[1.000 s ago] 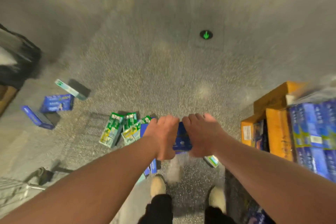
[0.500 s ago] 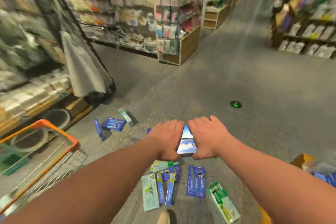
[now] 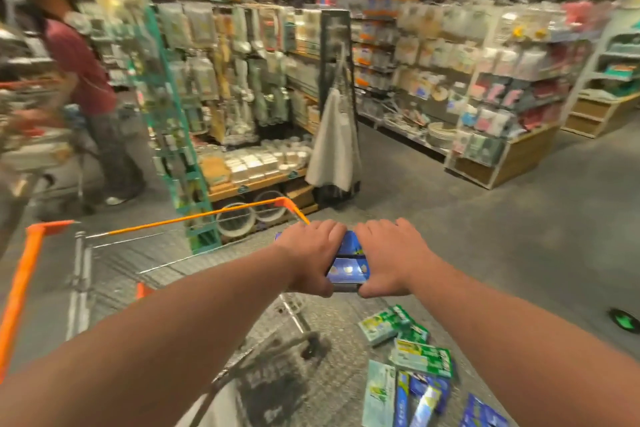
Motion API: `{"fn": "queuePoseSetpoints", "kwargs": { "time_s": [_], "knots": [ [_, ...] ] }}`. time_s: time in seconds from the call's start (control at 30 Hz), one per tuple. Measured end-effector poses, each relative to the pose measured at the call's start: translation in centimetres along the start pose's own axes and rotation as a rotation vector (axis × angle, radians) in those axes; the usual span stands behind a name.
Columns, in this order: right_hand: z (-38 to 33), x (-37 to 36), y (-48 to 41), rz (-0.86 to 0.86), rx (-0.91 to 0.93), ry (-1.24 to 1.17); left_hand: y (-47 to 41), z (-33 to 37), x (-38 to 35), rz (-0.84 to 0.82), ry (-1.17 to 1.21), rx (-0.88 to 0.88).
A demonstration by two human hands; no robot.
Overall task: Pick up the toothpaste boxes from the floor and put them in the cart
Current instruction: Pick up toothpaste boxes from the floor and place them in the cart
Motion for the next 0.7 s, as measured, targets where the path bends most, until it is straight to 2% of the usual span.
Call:
{"fn": "queuePoseSetpoints", "kwargs": {
  "time_s": [0.23,0.37,0.5,0.7],
  "knots": [
    [-16.2,5.1,-13.3,0.058,0.112,-0.036,8.7,-19.0,-2.6,-0.051,-0.058,0.132],
    [-22.6,5.4,-19.2,0.062,0.139,-0.063,11.4,-27.0,-5.1,-0.094,-0.018,0.151],
    [-25.2,3.7,-24.7,0.032,0.152,-0.065,10.5,-32.2,-8.5,-0.148,0.004,0.158],
    [-24.7,-0.4,-34.6,0.009,0.170,-0.088,4.3,-38.4,-13.4,-0.197,0.043,0.196]
  ]
}}
Point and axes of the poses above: each hand's wrist, its own y-axis away from the middle knuckle, its own x-axis out of the back of the hand, z = x × y, the point moved 7 cm from there along -y, towards the middle knuckle, and after that the axes turned 5 degrees about -z, right-handed, at the moved point
